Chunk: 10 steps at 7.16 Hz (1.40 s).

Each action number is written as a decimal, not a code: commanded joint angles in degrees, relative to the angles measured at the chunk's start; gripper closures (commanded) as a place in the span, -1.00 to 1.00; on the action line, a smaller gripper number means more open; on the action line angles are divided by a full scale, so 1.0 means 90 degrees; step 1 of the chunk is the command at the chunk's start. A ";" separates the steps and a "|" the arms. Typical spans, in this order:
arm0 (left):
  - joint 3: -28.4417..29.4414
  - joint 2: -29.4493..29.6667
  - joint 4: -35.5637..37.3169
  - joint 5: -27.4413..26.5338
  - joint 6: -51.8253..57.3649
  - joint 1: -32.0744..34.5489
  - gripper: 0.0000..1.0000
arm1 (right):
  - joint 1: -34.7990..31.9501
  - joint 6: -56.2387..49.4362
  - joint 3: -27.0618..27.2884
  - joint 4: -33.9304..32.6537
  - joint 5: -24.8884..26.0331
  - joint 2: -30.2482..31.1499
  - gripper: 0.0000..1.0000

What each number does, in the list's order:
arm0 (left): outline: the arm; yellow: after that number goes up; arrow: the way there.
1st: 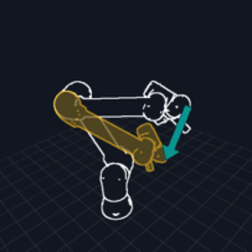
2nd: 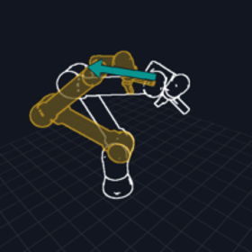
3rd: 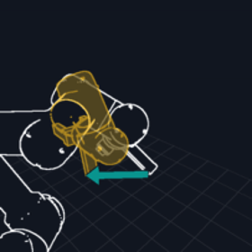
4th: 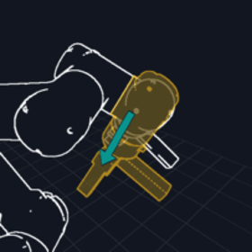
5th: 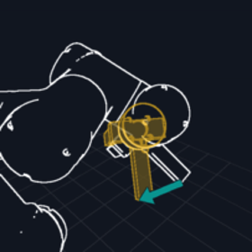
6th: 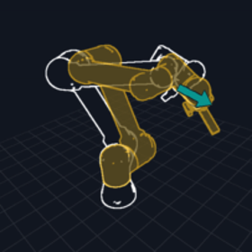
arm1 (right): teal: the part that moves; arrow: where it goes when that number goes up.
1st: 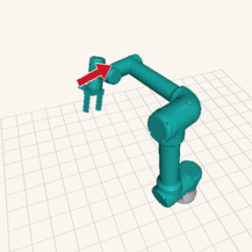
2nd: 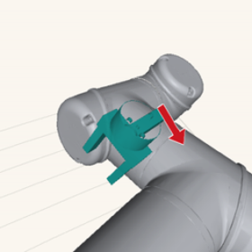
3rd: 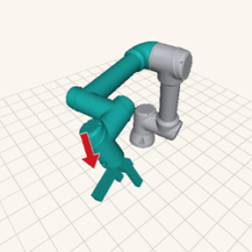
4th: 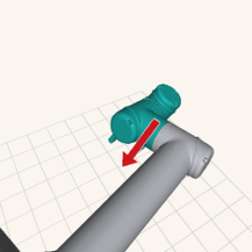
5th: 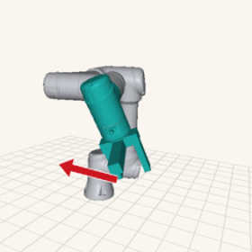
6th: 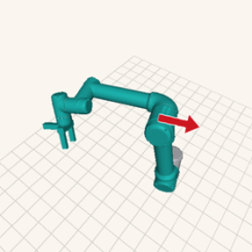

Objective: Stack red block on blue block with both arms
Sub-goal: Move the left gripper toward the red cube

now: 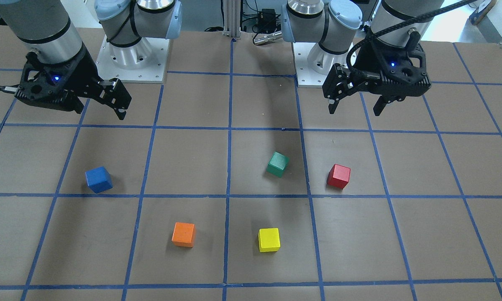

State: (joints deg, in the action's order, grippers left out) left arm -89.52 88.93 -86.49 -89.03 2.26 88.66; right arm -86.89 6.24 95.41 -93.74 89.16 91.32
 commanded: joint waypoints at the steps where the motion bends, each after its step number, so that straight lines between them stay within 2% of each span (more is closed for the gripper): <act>1: 0.0014 0.0012 0.0039 0.0000 0.0003 0.0002 -1.00 | -0.0004 0.0000 -0.0006 0.0005 -0.0004 0.0000 -1.00; 5: -0.0073 -0.0056 0.0020 -0.0068 0.0148 0.0031 -1.00 | 0.0045 -0.0019 -0.0035 0.0015 -0.0024 0.0087 -1.00; 7: -0.0519 0.0002 0.0049 -0.0195 0.1160 -0.0308 -1.00 | 0.0016 0.0010 0.0052 0.0064 -0.0091 0.0186 -1.00; 10: -0.2149 0.0401 0.2124 -0.0186 0.1993 -0.0866 -1.00 | -0.0014 0.0019 0.0053 0.0074 -0.0004 0.0274 -1.00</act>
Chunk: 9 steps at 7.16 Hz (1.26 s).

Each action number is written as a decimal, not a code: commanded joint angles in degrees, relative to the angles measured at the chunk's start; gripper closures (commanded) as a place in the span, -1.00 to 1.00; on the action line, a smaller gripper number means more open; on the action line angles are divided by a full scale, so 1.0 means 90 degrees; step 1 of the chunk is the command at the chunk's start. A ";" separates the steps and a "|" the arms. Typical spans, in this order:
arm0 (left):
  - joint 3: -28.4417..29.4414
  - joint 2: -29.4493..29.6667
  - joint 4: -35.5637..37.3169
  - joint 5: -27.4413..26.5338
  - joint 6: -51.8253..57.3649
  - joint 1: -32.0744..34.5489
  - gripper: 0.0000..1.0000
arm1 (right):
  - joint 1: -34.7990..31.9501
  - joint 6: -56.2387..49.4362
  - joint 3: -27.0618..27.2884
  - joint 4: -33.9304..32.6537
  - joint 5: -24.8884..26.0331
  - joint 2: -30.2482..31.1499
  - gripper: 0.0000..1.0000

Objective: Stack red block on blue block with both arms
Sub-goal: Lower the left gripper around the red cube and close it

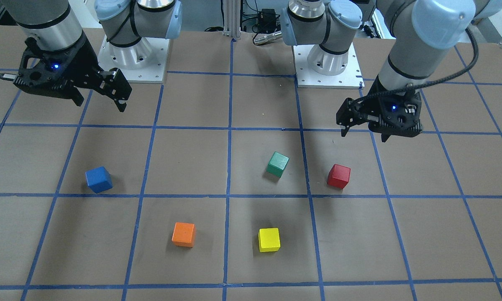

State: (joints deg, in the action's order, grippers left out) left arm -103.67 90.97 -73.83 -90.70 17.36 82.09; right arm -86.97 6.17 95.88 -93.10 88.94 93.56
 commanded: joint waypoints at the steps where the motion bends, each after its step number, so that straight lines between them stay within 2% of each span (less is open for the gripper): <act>1: -0.0726 0.0465 0.1061 0.0000 0.0743 -0.0175 -1.00 | -0.0005 0.0027 0.0011 0.0003 0.0030 0.0054 -1.00; 2: -0.0747 0.0942 0.1606 0.0019 0.0902 -0.0205 -1.00 | -0.0005 -0.0021 0.0030 0.0013 0.0030 0.0054 -1.00; 4: -0.0825 0.1589 0.1777 0.0039 0.1381 -0.0253 -1.00 | -0.0005 0.0037 0.0031 0.0032 0.0040 0.0064 -1.00; 6: -0.1029 0.1795 0.1932 0.0029 0.1509 -0.0303 -1.00 | -0.0005 0.0037 0.0040 0.0032 0.0040 0.0083 -1.00; 7: -0.1272 0.1854 0.2552 0.0010 0.1470 -0.0303 -1.00 | -0.0015 -0.0011 0.0040 0.0032 0.0156 0.0083 -1.00; 8: -0.1468 0.1961 0.2839 0.0019 0.1412 -0.0303 -0.80 | -0.0005 -0.0031 0.0040 0.0032 0.0311 0.0083 -1.00; 9: -0.1479 0.2001 0.2929 0.0000 0.1421 -0.0303 -0.23 | -0.0005 -0.0031 0.0040 0.0032 0.0313 0.0083 -1.00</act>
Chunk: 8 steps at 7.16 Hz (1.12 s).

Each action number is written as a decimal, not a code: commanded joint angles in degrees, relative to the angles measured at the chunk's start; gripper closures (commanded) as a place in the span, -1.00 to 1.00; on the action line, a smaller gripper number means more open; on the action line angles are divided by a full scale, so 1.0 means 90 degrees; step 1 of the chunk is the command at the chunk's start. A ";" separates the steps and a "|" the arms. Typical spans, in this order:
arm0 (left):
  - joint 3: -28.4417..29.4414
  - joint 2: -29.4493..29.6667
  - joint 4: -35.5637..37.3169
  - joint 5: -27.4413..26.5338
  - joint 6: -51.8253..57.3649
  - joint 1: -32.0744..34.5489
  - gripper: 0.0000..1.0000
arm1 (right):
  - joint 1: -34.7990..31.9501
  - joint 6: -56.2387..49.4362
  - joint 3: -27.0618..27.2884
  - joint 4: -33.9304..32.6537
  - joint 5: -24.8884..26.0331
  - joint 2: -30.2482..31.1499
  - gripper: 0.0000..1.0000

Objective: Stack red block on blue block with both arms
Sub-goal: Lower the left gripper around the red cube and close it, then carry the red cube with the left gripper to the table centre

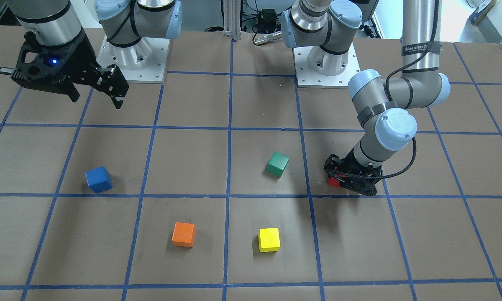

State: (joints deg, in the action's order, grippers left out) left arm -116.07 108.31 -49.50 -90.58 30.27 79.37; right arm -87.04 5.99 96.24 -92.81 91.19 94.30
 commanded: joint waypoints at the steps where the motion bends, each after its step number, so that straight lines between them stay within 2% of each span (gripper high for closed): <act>1: -0.0111 0.0075 0.0227 0.0006 -0.0062 -0.0001 0.09 | 0.0003 -0.0012 0.0001 0.0000 0.0073 0.0001 -1.00; 2: -0.0072 0.0017 0.0208 -0.0013 -0.0323 0.0028 0.43 | 0.0003 -0.0002 0.0001 0.0000 0.0073 0.0001 -1.00; 4: 0.0180 -0.0285 -0.0093 0.0064 -0.1082 0.0184 0.45 | 0.0003 -0.0002 -0.0009 0.0000 0.0082 0.0001 -1.00; 5: 0.0608 -0.0277 -0.0434 0.0268 -0.1648 0.0542 0.45 | 0.0003 -0.0002 -0.0009 0.0000 0.0083 0.0001 -1.00; 7: 0.1719 -0.0006 -0.0895 0.0338 -0.3956 0.1809 0.46 | 0.0003 -0.0002 -0.0009 -0.0010 0.0083 0.0001 -1.00; 8: 0.2160 0.0296 -0.0935 0.0580 -0.4752 0.2231 0.46 | 0.0003 -0.0002 -0.0009 -0.0010 0.0083 0.0001 -1.00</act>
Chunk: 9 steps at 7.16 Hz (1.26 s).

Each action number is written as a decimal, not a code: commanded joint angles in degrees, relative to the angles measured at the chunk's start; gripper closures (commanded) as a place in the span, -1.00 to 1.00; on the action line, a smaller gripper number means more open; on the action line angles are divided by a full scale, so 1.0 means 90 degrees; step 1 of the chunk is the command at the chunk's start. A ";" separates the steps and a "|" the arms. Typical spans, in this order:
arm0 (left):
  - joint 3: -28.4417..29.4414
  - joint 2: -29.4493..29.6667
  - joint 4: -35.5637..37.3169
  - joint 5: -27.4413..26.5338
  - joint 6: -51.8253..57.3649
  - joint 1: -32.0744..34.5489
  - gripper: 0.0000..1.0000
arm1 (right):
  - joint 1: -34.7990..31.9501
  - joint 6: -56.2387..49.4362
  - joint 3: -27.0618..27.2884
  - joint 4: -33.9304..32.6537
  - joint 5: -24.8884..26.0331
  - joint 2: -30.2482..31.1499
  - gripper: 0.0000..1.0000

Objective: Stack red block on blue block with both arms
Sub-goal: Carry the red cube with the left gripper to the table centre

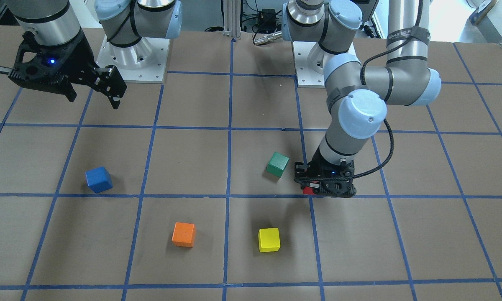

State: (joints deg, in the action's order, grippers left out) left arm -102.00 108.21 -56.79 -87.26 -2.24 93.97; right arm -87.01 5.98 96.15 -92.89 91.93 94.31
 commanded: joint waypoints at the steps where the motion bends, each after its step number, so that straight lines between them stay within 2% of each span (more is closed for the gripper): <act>1: 0.0881 0.0523 -0.0058 0.0310 -0.1689 0.1184 0.47 | 0.0000 0.0010 0.0000 -0.0001 0.0000 0.0000 -1.00; 2: 0.0952 0.0757 0.0068 0.0243 -0.2188 0.1654 0.47 | 0.0000 0.0010 0.0000 -0.0001 0.0000 0.0000 -1.00; 3: 0.0933 0.0885 0.0350 0.0262 -0.2232 0.1842 0.47 | 0.0000 0.0010 0.0000 -0.0001 0.0000 0.0000 -1.00; 5: 0.0836 0.1178 0.0353 0.0252 -0.2330 0.2039 0.45 | 0.0000 0.0000 0.0010 -0.0001 0.0088 0.0000 -1.00; 6: 0.0777 0.1363 0.0420 0.0242 -0.2388 0.2039 0.34 | 0.0000 0.0010 0.0010 -0.0001 0.0088 0.0000 -1.00; 7: 0.0728 0.1491 0.0692 0.0242 -0.2350 0.2039 0.02 | 0.0000 0.0000 0.0010 -0.0001 0.0088 0.0000 -1.00; 8: 0.0737 0.1589 0.0743 0.0242 -0.2368 0.2049 -0.01 | 0.0000 0.0010 0.0010 -0.0001 0.0088 0.0000 -1.00; 9: 0.0737 0.1657 0.0859 0.0242 -0.2349 0.2049 -0.42 | -0.0010 0.0029 0.0010 -0.0001 0.0088 0.0000 -1.00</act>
State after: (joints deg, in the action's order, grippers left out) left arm -95.32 122.20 -50.24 -85.07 -23.47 112.37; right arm -87.03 6.09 96.24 -92.90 92.72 94.31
